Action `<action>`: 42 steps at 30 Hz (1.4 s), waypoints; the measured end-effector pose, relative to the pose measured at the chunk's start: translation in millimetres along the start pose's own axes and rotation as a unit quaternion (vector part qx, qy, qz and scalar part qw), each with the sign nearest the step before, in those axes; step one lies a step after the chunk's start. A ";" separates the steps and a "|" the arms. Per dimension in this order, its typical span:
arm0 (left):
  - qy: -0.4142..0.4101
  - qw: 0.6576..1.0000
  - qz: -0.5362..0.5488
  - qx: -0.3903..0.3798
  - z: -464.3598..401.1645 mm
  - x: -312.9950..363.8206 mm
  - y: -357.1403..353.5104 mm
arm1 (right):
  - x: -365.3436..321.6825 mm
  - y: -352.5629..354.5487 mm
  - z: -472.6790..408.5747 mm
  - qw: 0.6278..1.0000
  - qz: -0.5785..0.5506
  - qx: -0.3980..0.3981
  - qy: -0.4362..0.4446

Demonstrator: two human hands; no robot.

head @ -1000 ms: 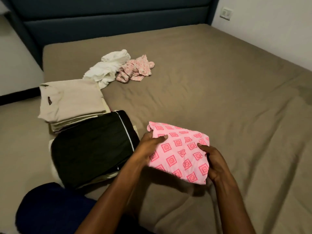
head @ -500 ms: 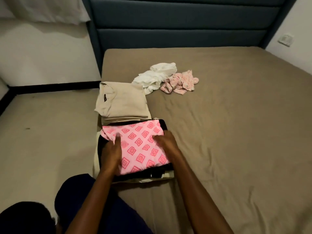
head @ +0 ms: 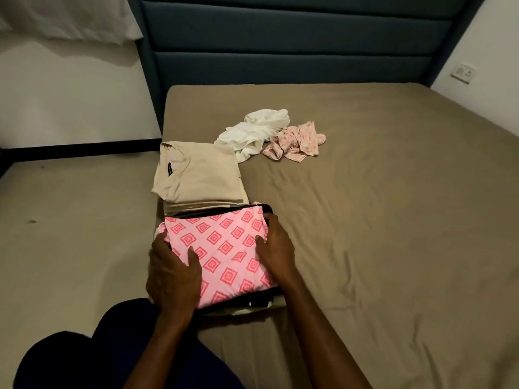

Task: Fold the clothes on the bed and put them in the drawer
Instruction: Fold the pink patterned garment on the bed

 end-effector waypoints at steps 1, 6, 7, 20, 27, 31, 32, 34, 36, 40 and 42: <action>-0.041 0.999 -0.019 0.030 0.2 14.2 9.4 | -14.9 5.5 2.2 0.995 0.076 0.040 0.047; -0.233 0.959 -0.142 -0.079 -8.2 47.0 -43.2 | -55.2 -19.8 8.9 0.966 0.186 0.030 0.178; -0.233 0.952 -0.168 -0.108 -11.7 37.7 -59.0 | -46.1 -33.9 7.9 0.962 0.211 -0.006 0.176; -0.192 0.947 -0.223 -0.131 -16.9 20.3 -84.5 | 10.5 -58.6 -0.4 0.979 0.117 -0.102 0.131; -0.280 0.946 -0.161 -0.038 -25.3 96.3 -89.7 | 20.9 -6.6 -41.5 0.981 -0.057 0.055 0.177; -0.341 0.936 -0.072 -0.045 -44.4 144.6 -128.3 | 57.7 2.4 -125.7 0.988 -0.046 0.071 0.126; -0.360 0.929 -0.081 -0.042 -53.5 159.6 -143.4 | 70.0 2.3 -153.5 0.992 -0.039 0.076 0.097; -0.375 0.915 -0.139 -0.050 -70.0 185.2 -172.9 | 85.4 3.9 -200.9 0.994 -0.016 0.097 0.045; -0.372 0.905 -0.187 -0.089 -90.6 215.2 -202.7 | 88.9 6.7 -250.9 0.992 -0.023 0.121 0.010; -0.341 0.903 -0.204 -0.165 -147.5 261.9 -268.1 | 90.2 -4.3 -355.5 0.989 -0.064 0.135 -0.009; -0.334 0.910 -0.151 -0.191 -183.9 286.6 -307.6 | 101.2 -9.8 -386.4 0.985 -0.086 0.149 -0.017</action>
Point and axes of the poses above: each hand's wrist, its own z-axis away from the middle knuckle, its own y-axis out of the back of the hand, x = y × z, the point moved 10 cm from there along -z, towards the middle knuckle, and after that the axes turned 2 degrees about -z, right-handed, at the moved point
